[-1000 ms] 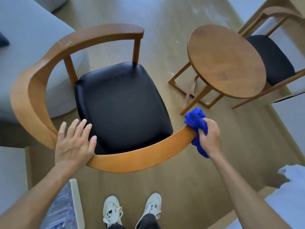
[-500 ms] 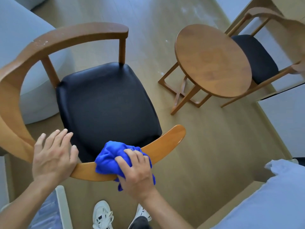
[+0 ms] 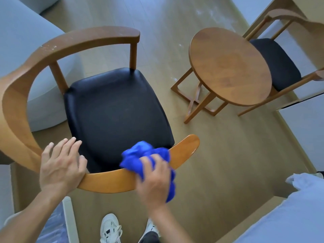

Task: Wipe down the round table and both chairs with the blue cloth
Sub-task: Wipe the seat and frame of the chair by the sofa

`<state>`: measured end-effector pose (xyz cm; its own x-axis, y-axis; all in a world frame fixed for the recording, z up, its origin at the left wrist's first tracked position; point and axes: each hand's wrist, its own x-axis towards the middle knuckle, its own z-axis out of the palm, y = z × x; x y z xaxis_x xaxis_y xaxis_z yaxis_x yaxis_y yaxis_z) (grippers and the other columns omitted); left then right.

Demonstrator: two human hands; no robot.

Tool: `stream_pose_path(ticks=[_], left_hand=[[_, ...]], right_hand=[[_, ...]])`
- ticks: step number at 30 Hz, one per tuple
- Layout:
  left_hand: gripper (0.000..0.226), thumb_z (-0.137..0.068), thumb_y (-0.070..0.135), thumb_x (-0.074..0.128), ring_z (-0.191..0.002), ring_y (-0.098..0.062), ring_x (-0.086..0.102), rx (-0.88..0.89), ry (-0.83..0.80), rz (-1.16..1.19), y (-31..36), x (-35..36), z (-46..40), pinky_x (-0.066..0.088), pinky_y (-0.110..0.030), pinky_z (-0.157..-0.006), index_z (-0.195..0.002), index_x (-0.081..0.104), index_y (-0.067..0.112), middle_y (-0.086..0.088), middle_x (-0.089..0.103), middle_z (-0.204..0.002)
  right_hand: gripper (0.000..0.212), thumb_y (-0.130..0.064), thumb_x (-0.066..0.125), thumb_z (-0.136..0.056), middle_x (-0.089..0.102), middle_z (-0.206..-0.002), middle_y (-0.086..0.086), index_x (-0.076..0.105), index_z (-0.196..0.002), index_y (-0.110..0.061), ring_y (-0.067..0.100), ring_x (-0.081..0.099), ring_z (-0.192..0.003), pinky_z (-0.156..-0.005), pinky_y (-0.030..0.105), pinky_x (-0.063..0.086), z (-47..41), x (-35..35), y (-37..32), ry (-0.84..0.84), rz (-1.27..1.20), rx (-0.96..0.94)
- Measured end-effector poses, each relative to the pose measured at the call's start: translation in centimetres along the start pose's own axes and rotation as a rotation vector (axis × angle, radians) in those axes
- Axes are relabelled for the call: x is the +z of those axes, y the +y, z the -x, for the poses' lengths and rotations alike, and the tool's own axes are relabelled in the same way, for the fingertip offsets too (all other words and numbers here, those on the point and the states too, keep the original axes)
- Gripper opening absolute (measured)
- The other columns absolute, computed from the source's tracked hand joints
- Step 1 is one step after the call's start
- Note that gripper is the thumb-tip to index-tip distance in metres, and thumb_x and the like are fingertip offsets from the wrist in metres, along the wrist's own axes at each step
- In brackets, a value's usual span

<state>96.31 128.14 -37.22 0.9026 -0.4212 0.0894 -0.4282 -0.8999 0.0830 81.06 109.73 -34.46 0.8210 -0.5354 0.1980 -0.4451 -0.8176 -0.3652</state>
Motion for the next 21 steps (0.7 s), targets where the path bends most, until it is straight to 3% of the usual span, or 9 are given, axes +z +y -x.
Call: stream_pose_path(ticks=[4,7,9,11,13,16,19,21], left_hand=[[0.052,-0.090,0.028,0.029,-0.119,-0.036,0.055,0.028,0.027,0.000,-0.4,0.3,0.3,0.028,-0.052,-0.111,-0.119,0.062,0.000,-0.020,0.061,-0.127],[0.052,-0.088,0.026,0.030,-0.120,-0.036,0.054,0.029,0.036,0.004,-0.5,0.2,0.2,0.027,-0.050,-0.112,-0.119,0.062,0.000,-0.020,0.060,-0.128],[0.053,-0.087,0.027,0.031,-0.123,-0.035,0.051,0.016,0.021,0.007,-0.4,0.0,0.1,0.023,-0.048,-0.114,-0.121,0.062,0.001,-0.019,0.058,-0.131],[0.054,-0.086,0.027,0.031,-0.125,-0.034,0.050,0.010,0.001,0.007,-0.2,-0.1,0.1,0.021,-0.047,-0.114,-0.122,0.062,0.001,-0.018,0.058,-0.132],[0.055,-0.085,0.027,0.030,-0.124,-0.033,0.051,0.009,-0.004,0.018,0.0,-0.2,0.1,0.022,-0.048,-0.113,-0.122,0.062,0.002,-0.017,0.059,-0.131],[0.053,-0.086,0.027,0.031,-0.123,-0.032,0.052,0.002,-0.009,0.024,0.1,-0.4,-0.1,0.025,-0.048,-0.111,-0.121,0.064,0.004,-0.015,0.060,-0.130],[0.053,-0.086,0.029,0.032,-0.125,-0.030,0.050,0.001,-0.029,0.007,0.1,-0.3,0.0,0.025,-0.047,-0.111,-0.122,0.064,0.006,-0.013,0.059,-0.131],[0.052,-0.086,0.028,0.033,-0.124,-0.030,0.051,0.005,-0.035,0.008,0.0,-0.4,0.0,0.026,-0.047,-0.111,-0.122,0.064,0.006,-0.013,0.060,-0.131]], right_hand=[[0.032,-0.019,0.067,-0.073,0.054,-0.114,0.008,0.061,-0.104,-0.025,0.028,0.057,-0.089,-0.072,0.035,0.044,3.5,2.5,-7.0,-0.108,-0.198,-0.198],[0.051,-0.029,0.074,-0.060,0.054,-0.115,0.009,0.061,-0.109,-0.023,0.028,0.057,-0.093,-0.073,0.036,0.047,1.4,1.2,-2.6,-0.166,-0.178,-0.431],[0.049,-0.023,0.073,-0.058,0.061,-0.112,0.012,0.066,-0.107,-0.019,0.031,0.059,-0.094,-0.074,0.038,0.049,-0.8,-0.9,3.0,-0.166,-0.143,-0.478],[0.042,-0.011,0.068,-0.064,0.063,-0.108,0.016,0.068,-0.106,-0.013,0.036,0.061,-0.094,-0.078,0.043,0.052,-4.2,-3.0,9.1,-0.088,-0.072,-0.347],[0.034,-0.003,0.067,-0.074,0.059,-0.110,0.017,0.066,-0.109,-0.006,0.038,0.058,-0.099,-0.083,0.047,0.051,-7.9,-4.2,13.5,-0.018,-0.047,-0.048],[0.027,-0.008,0.063,-0.085,0.054,-0.112,0.011,0.061,-0.113,-0.008,0.033,0.054,-0.105,-0.082,0.042,0.049,-10.1,-4.0,13.5,0.079,-0.028,0.317],[0.029,-0.008,0.067,-0.079,0.058,-0.112,0.016,0.066,-0.108,-0.007,0.035,0.057,-0.100,-0.084,0.046,0.049,-5.5,-1.9,7.4,0.138,0.016,0.197],[0.033,-0.012,0.069,-0.072,0.061,-0.111,0.014,0.068,-0.105,-0.012,0.033,0.058,-0.098,-0.085,0.043,0.047,-0.3,0.1,0.6,0.055,0.007,0.063]])
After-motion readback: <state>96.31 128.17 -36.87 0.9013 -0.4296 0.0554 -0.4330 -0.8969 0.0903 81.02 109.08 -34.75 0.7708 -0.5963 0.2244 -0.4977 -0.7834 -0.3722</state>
